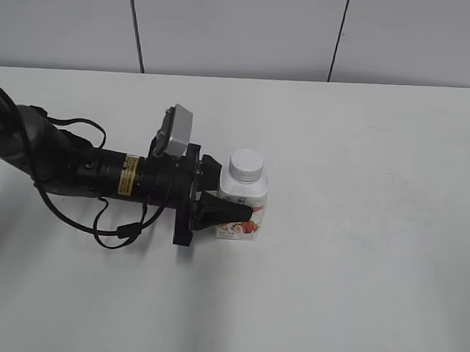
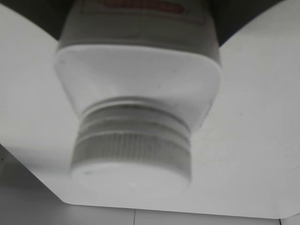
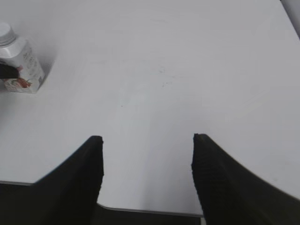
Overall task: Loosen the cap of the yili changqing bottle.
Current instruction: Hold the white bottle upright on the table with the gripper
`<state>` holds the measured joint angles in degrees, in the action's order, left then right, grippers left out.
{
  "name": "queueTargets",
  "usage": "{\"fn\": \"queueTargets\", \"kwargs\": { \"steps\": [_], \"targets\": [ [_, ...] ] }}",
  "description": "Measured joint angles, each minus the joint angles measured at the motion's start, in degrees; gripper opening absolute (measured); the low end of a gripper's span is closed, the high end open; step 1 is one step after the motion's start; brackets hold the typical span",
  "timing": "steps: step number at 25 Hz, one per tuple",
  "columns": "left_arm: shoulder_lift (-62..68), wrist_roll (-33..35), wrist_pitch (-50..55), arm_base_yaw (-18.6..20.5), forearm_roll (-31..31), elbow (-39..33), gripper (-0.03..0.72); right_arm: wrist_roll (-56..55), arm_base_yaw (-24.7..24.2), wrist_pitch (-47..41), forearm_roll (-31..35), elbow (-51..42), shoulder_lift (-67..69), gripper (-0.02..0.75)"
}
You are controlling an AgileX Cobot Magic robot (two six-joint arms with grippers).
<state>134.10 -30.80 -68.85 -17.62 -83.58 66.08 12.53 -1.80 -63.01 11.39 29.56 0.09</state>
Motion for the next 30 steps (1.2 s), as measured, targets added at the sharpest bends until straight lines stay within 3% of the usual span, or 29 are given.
{"fn": "queueTargets", "kwargs": {
  "steps": [6,20,23,30],
  "targets": [
    [0.00,0.00,0.00,0.00,-0.01,0.00,0.361,-2.04,0.00,1.71,7.29,1.89,9.21,0.480],
    [0.00,0.00,-0.05,0.00,-0.01,0.00,0.361,-5.10,0.71,1.37,9.08,21.98,51.24,0.480],
    [0.00,0.00,-0.17,0.00,-0.01,0.00,0.361,-5.72,3.30,2.37,9.08,26.01,59.41,0.480],
    [0.00,0.00,-0.16,0.00,-0.01,0.00,0.361,-17.30,15.52,3.57,9.02,36.33,77.58,0.480]
  ]
}}
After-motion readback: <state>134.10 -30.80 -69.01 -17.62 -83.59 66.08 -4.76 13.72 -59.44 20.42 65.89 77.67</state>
